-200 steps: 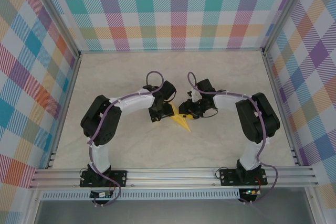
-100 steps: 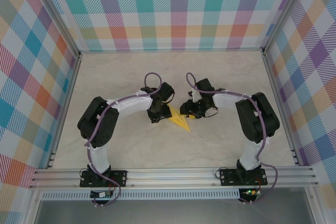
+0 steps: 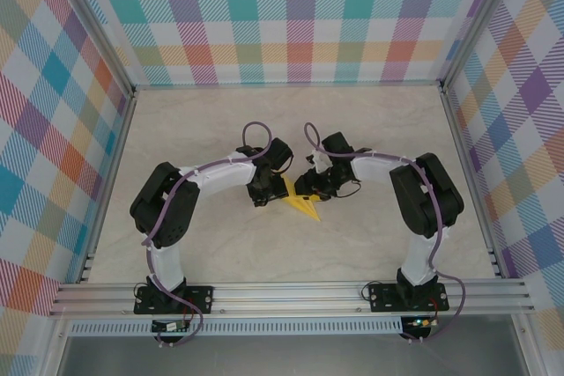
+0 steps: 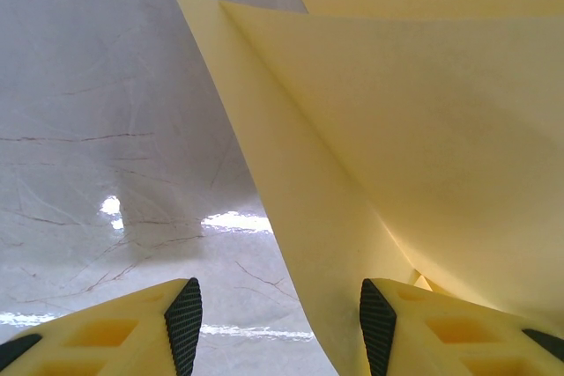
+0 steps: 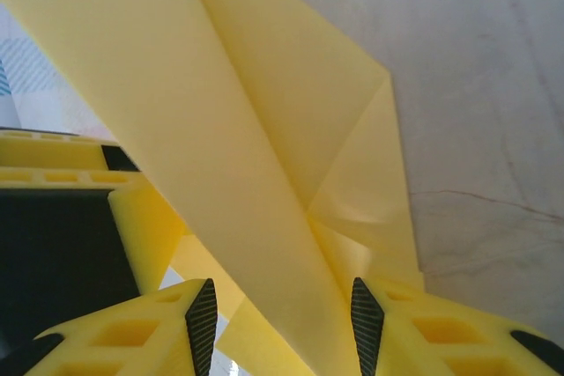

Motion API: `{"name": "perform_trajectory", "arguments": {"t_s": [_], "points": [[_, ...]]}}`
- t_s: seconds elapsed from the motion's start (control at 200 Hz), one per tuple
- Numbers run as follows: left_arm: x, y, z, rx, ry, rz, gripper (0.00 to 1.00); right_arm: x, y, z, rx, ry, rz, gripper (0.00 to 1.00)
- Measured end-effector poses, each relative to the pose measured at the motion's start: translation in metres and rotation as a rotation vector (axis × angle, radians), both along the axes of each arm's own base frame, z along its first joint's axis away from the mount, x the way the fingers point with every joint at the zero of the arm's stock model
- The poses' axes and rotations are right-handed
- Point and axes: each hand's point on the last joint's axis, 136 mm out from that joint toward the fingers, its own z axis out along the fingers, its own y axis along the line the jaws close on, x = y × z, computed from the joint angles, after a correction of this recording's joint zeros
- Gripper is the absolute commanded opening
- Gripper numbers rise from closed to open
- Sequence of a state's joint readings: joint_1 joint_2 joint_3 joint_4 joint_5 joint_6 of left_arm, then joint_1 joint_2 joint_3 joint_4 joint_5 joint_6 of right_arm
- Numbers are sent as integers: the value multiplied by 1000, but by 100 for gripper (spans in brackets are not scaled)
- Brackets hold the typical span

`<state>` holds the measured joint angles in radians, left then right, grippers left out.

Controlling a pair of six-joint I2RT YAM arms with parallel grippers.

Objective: Fold a paper plane with a square sheet of paper (pick it up from the middle)
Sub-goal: Move a paper plane to the center of the table.

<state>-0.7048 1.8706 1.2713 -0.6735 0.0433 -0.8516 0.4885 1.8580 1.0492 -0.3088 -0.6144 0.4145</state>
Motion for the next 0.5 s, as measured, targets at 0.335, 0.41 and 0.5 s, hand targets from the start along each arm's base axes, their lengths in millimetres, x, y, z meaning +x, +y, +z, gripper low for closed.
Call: {"name": "perform_trajectory", "arguments": {"t_s": [0.335, 0.41, 0.5], "points": [[-3, 3, -4, 8, 8, -3, 51, 15, -14, 0, -98, -90, -46, 49], [-3, 3, -4, 9, 9, -3, 51, 16, -15, -2, -111, -94, -53, 48], [-3, 3, -4, 8, 9, -3, 51, 17, -16, -2, -113, -95, -56, 48]]}}
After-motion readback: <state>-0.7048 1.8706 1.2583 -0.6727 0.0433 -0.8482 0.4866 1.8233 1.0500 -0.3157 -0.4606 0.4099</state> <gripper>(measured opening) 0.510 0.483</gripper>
